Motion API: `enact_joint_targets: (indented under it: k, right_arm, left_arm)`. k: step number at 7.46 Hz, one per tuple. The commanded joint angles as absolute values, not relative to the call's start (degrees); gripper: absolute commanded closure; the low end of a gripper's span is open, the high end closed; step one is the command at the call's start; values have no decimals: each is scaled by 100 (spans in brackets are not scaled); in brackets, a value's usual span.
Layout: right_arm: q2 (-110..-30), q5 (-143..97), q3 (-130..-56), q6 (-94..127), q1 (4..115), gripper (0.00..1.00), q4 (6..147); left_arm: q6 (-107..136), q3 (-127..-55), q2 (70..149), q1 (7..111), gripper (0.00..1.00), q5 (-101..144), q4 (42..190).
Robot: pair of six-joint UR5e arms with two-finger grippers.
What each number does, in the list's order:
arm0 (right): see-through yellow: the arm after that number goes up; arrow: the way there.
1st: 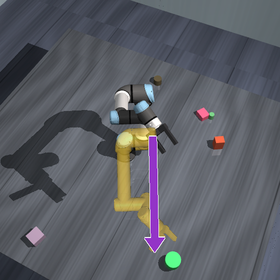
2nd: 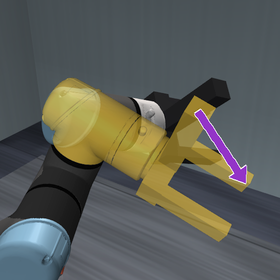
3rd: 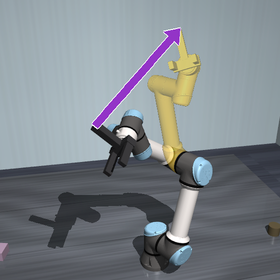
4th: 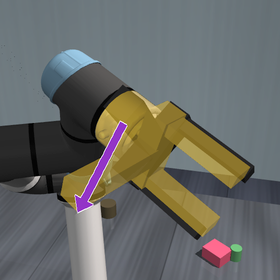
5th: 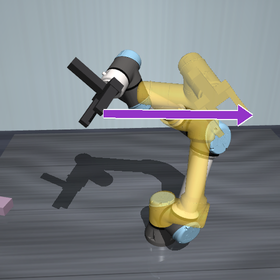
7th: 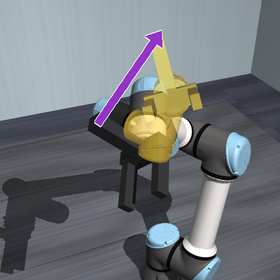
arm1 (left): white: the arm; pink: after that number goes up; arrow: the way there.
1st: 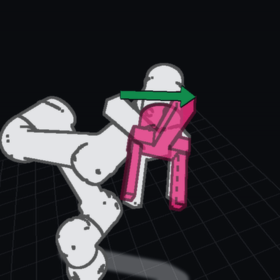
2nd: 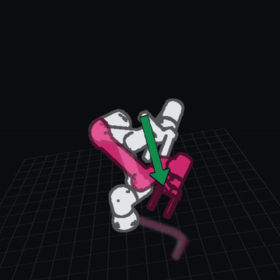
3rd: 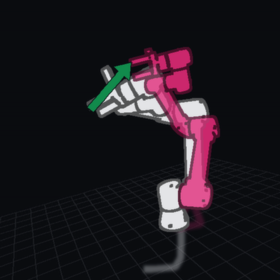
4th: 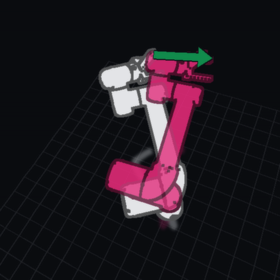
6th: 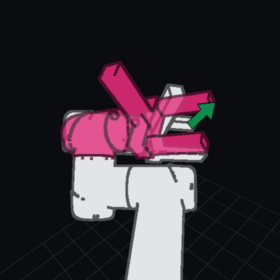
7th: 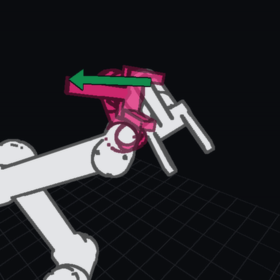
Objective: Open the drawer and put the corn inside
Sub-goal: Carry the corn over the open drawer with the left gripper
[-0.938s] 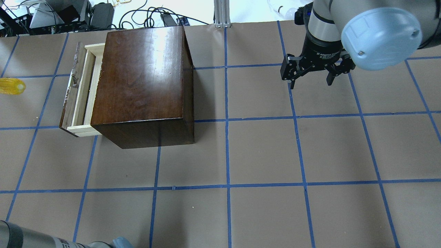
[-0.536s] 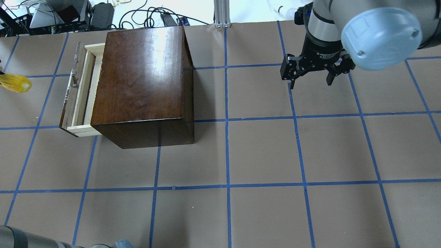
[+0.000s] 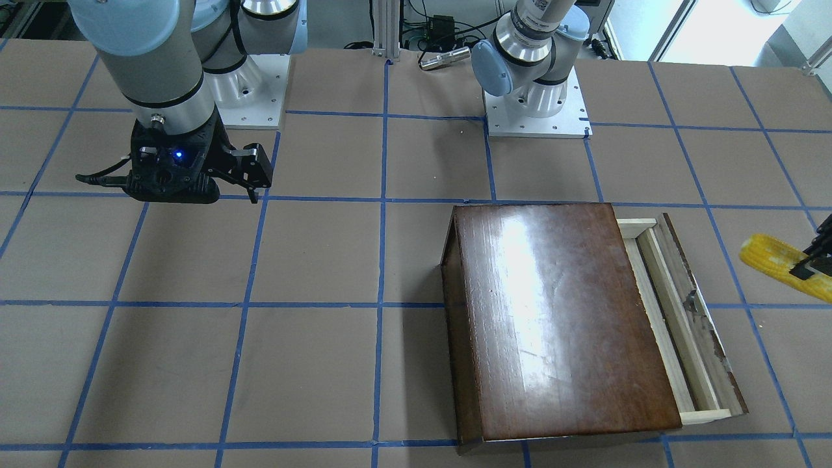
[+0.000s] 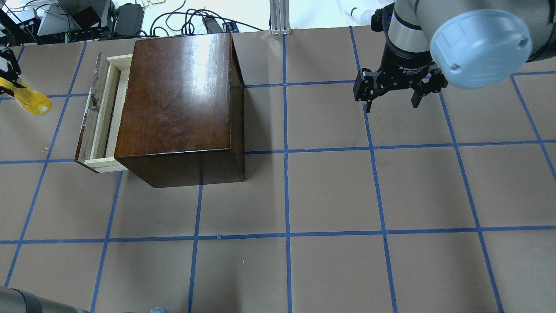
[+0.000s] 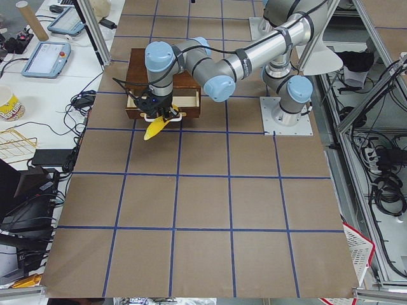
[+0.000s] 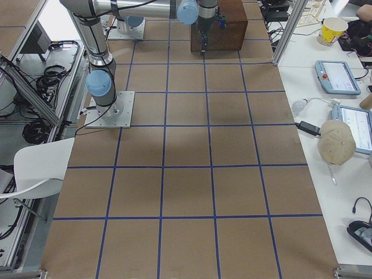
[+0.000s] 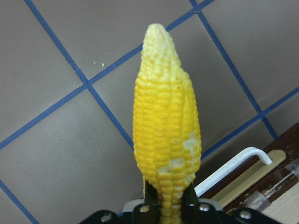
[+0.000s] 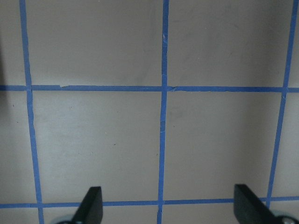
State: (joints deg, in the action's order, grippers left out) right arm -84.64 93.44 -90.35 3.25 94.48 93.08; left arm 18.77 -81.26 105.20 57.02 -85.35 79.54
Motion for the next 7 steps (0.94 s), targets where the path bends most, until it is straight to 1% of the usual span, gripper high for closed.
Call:
enact_joint_targets:
  k: [1,3,5,7]
  right_arm:
    - [-8464,9343,-9035,325,9448,0,9308]
    - [-8464,9343,-9035,325,9448,0,9308]
    - [-8464,9343,-9035,325,9448,0,9316]
    - [-8464,9343,-9035,325,9448,0,9308]
  left_arm:
    - [1784,-8129,10442,6133,100,-8952,7972]
    - [1190,-8182,10424,6433,100,-9035,7989]
    - [774,-8305,10301,6504,100,-9035,8103]
    - [-107,-8384,10248,6696,100,-9018,8506]
